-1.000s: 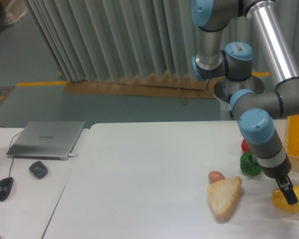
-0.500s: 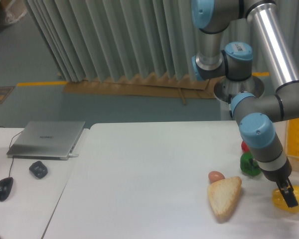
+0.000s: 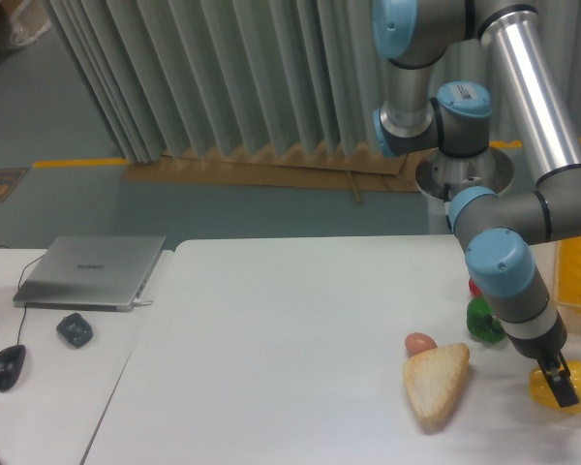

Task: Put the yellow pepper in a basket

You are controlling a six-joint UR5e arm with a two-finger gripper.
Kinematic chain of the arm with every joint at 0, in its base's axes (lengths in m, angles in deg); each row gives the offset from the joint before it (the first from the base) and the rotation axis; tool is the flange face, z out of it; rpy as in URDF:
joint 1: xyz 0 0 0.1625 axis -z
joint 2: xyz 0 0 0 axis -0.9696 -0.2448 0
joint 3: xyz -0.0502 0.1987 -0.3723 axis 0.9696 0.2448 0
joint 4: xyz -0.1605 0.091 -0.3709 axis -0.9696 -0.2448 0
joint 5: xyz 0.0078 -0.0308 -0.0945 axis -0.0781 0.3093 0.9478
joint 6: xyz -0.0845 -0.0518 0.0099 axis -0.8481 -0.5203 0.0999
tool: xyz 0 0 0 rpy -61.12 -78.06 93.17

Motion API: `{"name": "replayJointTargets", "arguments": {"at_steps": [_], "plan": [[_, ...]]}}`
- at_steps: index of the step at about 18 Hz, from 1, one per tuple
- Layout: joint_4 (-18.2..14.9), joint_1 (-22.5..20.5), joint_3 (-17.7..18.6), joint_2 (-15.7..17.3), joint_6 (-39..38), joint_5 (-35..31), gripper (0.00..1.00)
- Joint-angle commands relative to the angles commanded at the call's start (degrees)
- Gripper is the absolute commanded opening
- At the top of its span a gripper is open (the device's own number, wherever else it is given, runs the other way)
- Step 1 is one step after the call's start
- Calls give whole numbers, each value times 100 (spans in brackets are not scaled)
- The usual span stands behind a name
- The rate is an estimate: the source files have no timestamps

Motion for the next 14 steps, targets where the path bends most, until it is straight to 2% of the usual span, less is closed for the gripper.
{"name": "replayJointTargets", "arguments": {"at_steps": [4, 11, 14], "plan": [[-18, 9, 9, 9, -61, 9, 59], [-96, 0, 0, 131, -105, 53, 58], [-482, -79, 18, 377, -97, 149, 59]]}}
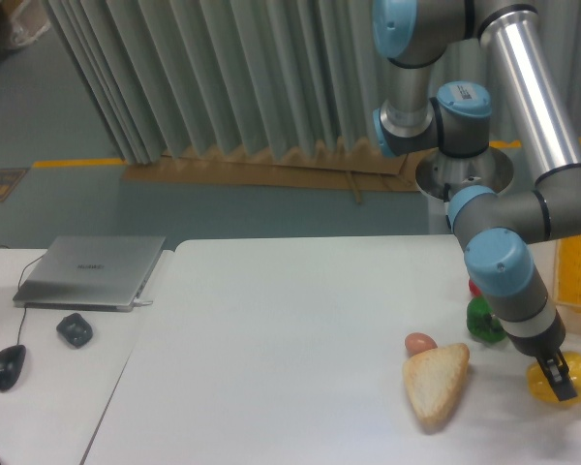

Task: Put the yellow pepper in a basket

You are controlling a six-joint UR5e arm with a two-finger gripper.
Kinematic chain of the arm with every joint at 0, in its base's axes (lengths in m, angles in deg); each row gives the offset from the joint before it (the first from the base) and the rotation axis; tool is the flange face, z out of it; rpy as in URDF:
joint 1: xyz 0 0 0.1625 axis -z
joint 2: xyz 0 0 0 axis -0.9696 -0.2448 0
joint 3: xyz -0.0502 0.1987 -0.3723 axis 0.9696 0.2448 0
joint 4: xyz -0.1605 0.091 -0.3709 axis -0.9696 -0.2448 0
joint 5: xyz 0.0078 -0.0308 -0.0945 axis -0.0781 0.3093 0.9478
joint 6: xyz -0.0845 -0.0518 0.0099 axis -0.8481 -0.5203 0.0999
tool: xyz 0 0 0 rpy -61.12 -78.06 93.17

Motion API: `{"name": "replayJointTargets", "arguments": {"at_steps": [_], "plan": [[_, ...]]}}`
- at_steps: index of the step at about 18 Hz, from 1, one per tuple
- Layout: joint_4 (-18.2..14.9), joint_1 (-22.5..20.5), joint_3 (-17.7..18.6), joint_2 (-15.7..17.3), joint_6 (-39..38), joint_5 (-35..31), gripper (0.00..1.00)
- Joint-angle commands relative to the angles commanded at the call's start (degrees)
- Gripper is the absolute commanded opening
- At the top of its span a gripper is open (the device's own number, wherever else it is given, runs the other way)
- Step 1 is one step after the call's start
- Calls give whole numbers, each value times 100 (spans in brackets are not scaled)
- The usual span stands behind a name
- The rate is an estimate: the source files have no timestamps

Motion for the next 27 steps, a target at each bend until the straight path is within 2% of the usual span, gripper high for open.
{"name": "replayJointTargets", "arguments": {"at_steps": [6, 9, 14, 19, 24, 27], "plan": [[-510, -228, 158, 563, 97, 501, 59], [-686, -361, 237, 686, 254, 554, 59], [-845, -861, 386, 923, 1299, 589, 59], [-950, -1537, 510, 1205, 2388, 976, 59], [-977, -2100, 606, 1249, 3452, 1108, 60], [-977, -2408, 615, 1249, 4339, 1082, 60]]}}
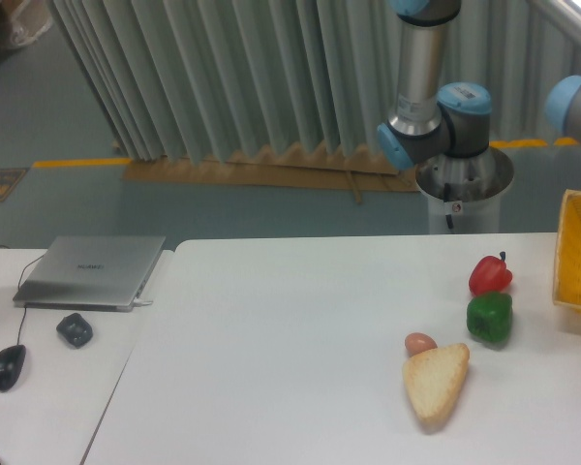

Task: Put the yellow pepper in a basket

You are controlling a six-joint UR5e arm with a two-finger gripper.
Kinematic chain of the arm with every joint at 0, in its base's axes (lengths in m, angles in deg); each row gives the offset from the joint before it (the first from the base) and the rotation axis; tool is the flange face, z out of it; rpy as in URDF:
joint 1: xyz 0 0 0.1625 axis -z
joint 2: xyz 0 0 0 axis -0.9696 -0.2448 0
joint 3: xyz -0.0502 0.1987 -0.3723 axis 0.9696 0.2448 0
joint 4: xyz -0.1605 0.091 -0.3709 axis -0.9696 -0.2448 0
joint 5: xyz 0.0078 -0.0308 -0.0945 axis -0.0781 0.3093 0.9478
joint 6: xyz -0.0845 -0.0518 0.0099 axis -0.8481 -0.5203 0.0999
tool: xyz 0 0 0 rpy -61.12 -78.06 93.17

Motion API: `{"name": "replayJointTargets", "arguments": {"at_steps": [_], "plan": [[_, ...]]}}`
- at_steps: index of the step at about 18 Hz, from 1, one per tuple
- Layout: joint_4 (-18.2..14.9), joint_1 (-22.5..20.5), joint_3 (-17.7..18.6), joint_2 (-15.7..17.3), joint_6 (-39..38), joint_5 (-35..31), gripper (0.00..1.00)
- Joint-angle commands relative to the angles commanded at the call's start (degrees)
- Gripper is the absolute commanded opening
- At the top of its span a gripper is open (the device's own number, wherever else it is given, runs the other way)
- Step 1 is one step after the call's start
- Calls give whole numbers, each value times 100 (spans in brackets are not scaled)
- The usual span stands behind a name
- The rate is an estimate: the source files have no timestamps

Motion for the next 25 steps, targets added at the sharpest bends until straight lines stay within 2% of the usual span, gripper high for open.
{"name": "replayJointTargets", "arguments": {"at_steps": [7, 8, 10, 11, 20, 21, 22, 24, 25], "plan": [[44, -247, 26, -18, 827, -53, 61], [53, -247, 26, -18, 872, -79, 67], [53, -229, 35, -18, 864, -79, 92], [53, -212, 35, -18, 846, -88, 100], [9, -177, 35, -9, 530, -18, 100], [9, -116, 9, 9, 391, 8, 100], [0, 68, -17, 26, -202, 70, 100], [17, 489, -44, 149, -1967, 333, 100], [44, 700, -53, 132, -2488, 334, 100]]}}
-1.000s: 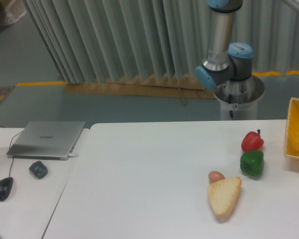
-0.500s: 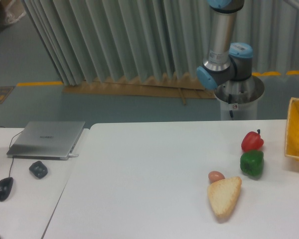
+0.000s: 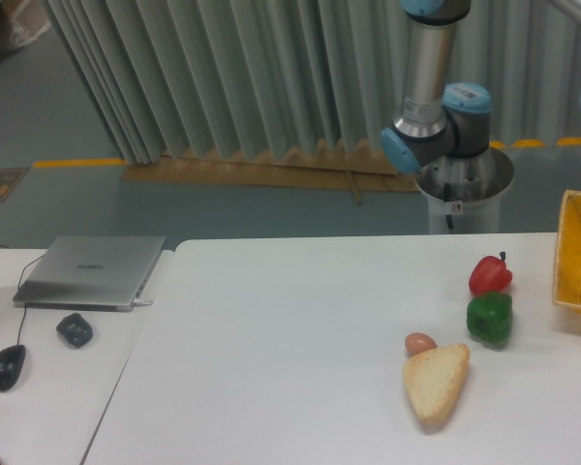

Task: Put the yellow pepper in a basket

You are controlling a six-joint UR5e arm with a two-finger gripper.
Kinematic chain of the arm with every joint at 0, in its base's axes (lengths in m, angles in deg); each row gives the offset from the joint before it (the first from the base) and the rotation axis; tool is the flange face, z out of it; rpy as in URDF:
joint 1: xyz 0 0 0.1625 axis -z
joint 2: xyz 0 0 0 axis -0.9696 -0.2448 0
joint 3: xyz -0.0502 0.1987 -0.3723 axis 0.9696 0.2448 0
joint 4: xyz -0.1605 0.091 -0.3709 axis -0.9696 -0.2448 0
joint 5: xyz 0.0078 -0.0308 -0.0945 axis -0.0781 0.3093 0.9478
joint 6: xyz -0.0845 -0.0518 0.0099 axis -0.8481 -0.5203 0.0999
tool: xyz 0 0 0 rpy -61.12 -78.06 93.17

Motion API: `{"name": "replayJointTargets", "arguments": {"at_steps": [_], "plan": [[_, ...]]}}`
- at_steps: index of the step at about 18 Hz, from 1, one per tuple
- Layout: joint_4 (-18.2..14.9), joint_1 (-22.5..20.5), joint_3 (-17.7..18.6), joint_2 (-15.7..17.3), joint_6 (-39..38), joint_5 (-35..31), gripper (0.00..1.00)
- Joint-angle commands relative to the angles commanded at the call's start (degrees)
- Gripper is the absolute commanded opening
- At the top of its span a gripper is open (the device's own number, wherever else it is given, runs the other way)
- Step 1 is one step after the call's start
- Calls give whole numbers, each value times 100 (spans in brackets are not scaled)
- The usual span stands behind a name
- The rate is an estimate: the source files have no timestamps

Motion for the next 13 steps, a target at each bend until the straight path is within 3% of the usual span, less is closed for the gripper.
{"name": "replayJointTargets", "arguments": {"at_steps": [4, 13], "plan": [[35, 476, -70, -88, -1252, 79, 100], [141, 1100, -88, -53, -2123, 457, 100]]}}
